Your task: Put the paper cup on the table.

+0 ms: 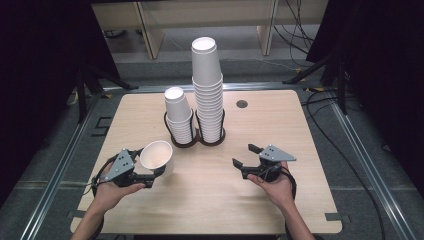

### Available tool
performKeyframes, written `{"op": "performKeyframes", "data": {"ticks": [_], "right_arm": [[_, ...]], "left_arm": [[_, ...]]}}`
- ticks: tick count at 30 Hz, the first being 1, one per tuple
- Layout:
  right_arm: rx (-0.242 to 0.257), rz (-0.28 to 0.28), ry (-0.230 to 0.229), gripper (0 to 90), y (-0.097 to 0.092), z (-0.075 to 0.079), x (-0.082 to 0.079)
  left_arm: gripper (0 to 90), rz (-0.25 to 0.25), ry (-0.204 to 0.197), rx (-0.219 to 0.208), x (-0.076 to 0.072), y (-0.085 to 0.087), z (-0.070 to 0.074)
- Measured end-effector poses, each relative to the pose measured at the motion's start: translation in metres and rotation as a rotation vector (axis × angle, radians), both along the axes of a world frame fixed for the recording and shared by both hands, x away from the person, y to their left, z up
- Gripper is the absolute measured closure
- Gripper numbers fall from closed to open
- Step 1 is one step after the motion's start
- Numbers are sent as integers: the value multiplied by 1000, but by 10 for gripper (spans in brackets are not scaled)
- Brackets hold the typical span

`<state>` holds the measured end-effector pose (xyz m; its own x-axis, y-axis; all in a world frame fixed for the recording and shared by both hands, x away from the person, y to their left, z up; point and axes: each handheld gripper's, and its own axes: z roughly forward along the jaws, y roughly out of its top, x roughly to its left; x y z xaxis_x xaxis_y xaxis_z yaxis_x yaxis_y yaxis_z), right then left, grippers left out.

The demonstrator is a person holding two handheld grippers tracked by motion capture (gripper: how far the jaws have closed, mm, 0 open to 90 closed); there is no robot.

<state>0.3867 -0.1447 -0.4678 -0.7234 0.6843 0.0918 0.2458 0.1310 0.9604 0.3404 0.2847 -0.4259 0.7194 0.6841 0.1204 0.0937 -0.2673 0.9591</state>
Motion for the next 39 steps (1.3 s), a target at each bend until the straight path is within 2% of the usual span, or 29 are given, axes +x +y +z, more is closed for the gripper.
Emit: {"op": "performKeyframes", "data": {"ticks": [2,4,5,6,7,9,11,12,13,15,17,21,22,23,24,25,26,27,28,30,33,35,36,38,39], "right_arm": [[-6,4,-11,171,0,-1,2],[-2,-10,22,170,-1,0,0],[-9,-14,-3,170,-2,0,1],[-7,-18,22,170,-2,1,0],[5,-17,-5,170,-2,-1,2],[-2,-17,5,167,-3,-1,2],[-5,-19,-2,167,-4,-1,2],[7,-18,18,166,-3,-1,2],[4,-20,17,167,-3,-1,2],[6,-27,16,166,-3,-1,3],[0,-31,2,167,-4,-1,4],[1,-20,15,166,-3,-1,4],[-19,-37,-7,166,-4,-1,5],[-11,-35,-13,166,-3,-1,5],[8,-22,12,167,-1,-2,4],[-6,-30,23,167,-1,-2,3],[-13,-39,-14,167,-1,-2,5],[-15,-38,-15,167,-2,-2,5],[-16,-37,-10,167,-2,-2,5],[-11,-37,-12,167,-1,-2,5],[-15,-39,-11,167,-2,-2,5],[-13,-38,-11,167,-2,-2,5],[0,-46,34,167,0,-2,2],[6,-34,41,167,0,-2,2],[-11,-40,12,167,-1,-2,3]], "left_arm": [[174,5,-9,-11,0,2,-1],[174,19,-5,6,-1,5,-1],[174,25,-4,5,-1,5,-1],[174,29,-4,-2,-2,6,-1],[174,33,-8,-4,-2,7,-2],[174,32,-12,-19,-1,8,-3],[174,44,-5,-6,-3,10,-2],[174,50,-6,-2,-3,10,-1],[174,55,-9,0,-3,11,-1],[174,69,-21,-13,-1,13,-2],[174,91,-14,-1,-2,17,-1],[174,120,-18,24,-2,24,-2],[174,132,-23,14,-1,26,-3],[174,144,-18,26,-1,28,-3],[174,141,-30,22,0,29,-3],[174,155,-25,30,0,31,-4],[174,176,-21,33,0,32,-4],[174,180,-10,26,0,32,-6],[174,192,-28,34,1,34,-6],[174,208,-24,59,1,36,-7],[173,232,0,50,2,38,-9],[174,257,1,39,5,40,-12],[174,274,10,41,6,41,-12],[173,295,12,37,9,43,-13],[173,305,15,36,9,44,-13]]}}
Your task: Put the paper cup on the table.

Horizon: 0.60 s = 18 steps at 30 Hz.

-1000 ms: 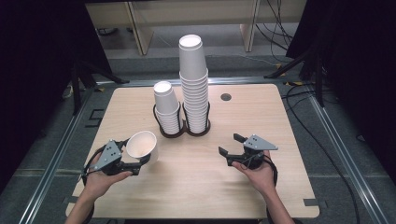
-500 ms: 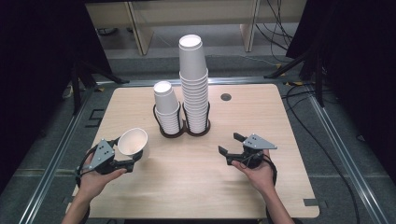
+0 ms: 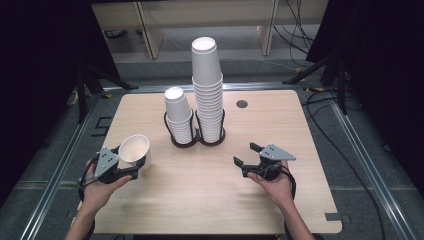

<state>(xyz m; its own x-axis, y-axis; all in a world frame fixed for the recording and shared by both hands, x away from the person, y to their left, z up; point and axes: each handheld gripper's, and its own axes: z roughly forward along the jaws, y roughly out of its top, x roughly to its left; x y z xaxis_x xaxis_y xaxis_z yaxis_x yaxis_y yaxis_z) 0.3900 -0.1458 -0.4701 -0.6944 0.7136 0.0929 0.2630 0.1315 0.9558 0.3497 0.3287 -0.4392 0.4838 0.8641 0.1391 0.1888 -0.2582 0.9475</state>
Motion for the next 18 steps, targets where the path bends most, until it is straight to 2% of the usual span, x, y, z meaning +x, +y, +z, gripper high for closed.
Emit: {"op": "performKeyframes", "data": {"ticks": [1,2,4,6,7,8,11,18], "right_arm": [[-5,5,-21,167,0,0,2],[15,16,4,167,1,0,1],[5,14,-16,167,1,0,1],[8,15,-8,167,1,0,1],[13,13,0,167,1,-1,1],[14,21,14,168,2,-1,1],[5,18,-8,168,2,0,1],[3,20,-8,168,2,0,1]], "left_arm": [[173,8,4,-9,2,0,-1],[173,24,-4,-8,4,1,-2],[173,44,13,-7,6,2,-4],[171,76,18,10,9,3,-6],[170,86,26,-3,11,3,-8],[171,95,35,2,12,4,-9],[170,129,52,3,18,6,-13],[170,184,64,3,28,8,-19]]}}
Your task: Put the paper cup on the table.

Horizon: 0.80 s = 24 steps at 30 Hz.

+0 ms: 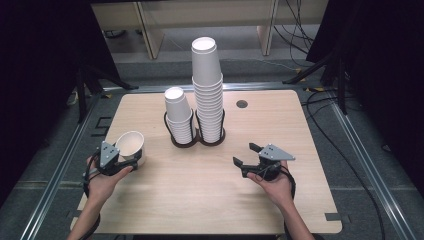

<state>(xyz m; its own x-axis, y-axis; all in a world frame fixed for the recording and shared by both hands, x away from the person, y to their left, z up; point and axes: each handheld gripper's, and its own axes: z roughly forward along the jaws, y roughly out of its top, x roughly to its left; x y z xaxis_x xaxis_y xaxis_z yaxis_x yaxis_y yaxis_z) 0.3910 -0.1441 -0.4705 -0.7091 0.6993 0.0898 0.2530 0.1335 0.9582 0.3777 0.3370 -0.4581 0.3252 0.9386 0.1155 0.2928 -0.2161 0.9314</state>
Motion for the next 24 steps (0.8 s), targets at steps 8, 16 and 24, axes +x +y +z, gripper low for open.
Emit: {"op": "performKeyframes", "data": {"ticks": [8,16,24], "right_arm": [[-6,-20,15,167,2,1,-2],[-15,-8,-22,164,1,1,0],[0,-18,19,157,3,1,-3]], "left_arm": [[167,29,9,-7,9,-1,-4],[162,54,7,-14,13,1,-7],[145,59,9,-39,13,2,-9]]}}
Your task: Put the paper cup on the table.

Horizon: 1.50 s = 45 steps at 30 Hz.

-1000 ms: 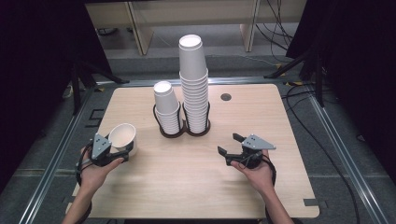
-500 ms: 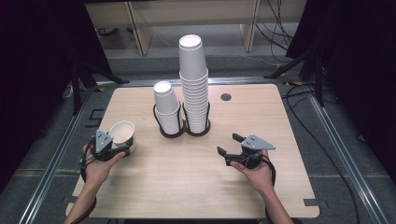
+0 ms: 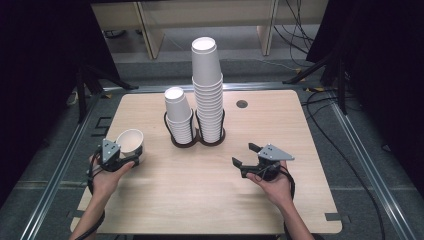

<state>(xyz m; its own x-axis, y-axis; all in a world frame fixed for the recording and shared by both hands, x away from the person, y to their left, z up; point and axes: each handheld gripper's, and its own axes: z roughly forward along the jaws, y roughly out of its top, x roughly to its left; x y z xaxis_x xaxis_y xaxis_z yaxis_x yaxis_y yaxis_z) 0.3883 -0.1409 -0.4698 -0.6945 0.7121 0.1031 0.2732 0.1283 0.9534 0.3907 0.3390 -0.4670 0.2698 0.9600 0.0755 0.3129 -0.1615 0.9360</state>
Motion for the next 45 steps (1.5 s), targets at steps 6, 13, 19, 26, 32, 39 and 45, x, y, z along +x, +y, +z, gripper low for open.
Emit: {"op": "performKeyframes", "data": {"ticks": [6,13,19,26,32,39,45], "right_arm": [[-14,12,-32,155,-1,0,2],[-9,21,-24,154,0,-1,2],[-17,21,-26,154,0,0,2],[-16,-7,-50,154,0,-1,3],[-22,8,-20,154,-2,0,2],[-32,12,-16,154,-2,1,2],[-18,9,-26,154,-1,0,2]], "left_arm": [[132,-14,-6,-16,-1,2,-2],[37,-17,7,-48,-2,2,-7],[0,-13,-5,-57,-4,3,-6],[0,-16,-16,-57,-13,3,-2],[0,-22,-25,-57,-24,3,-1],[0,-28,-46,-66,-35,2,5],[0,-27,-47,-68,-44,0,5]]}}
